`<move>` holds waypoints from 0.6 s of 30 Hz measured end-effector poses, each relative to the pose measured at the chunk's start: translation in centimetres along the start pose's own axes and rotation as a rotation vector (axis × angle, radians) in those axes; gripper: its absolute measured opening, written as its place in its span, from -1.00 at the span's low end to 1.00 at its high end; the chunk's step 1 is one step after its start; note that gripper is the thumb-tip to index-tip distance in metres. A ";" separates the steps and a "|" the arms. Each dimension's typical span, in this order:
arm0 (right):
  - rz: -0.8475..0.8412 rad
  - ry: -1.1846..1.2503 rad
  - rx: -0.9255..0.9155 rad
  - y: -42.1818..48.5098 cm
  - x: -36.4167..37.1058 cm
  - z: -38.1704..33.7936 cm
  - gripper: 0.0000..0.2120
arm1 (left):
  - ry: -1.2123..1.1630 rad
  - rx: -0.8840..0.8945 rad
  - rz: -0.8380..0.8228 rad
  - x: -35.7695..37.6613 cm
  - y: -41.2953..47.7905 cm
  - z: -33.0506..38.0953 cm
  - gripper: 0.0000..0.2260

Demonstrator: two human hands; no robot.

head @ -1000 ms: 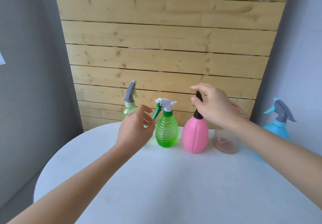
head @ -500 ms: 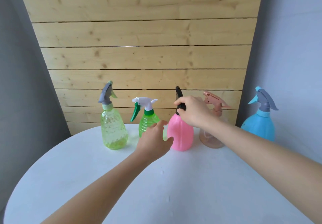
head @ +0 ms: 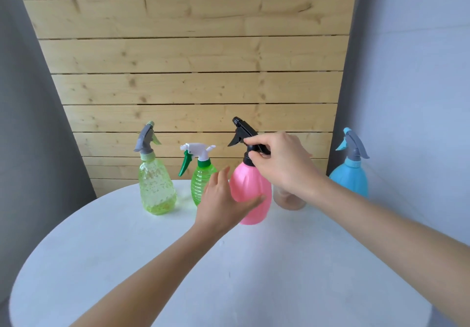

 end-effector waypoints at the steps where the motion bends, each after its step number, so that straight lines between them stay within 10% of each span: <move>1: 0.001 0.017 -0.004 -0.6 -0.7 -0.6 -0.70 | -0.032 -0.006 0.000 -0.1 -0.6 0.5 -0.11; 13: 0.076 0.172 -0.062 -11.8 -8.9 -7.1 -0.86 | -0.072 0.002 0.141 -7.8 -12.6 7.5 -0.23; 18: -0.099 0.311 0.170 -15.5 -9.4 -6.4 -0.58 | 0.045 0.027 0.108 -10.1 -18.4 8.3 -0.20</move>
Point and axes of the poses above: each hand's wrist, its own y-axis towards the middle knuckle, its own x-axis out of the palm, z = x × y, the point moved 8 cm from there along y, towards the middle knuckle, and after that the axes turned 5 degrees about x, right-handed, at the moved point
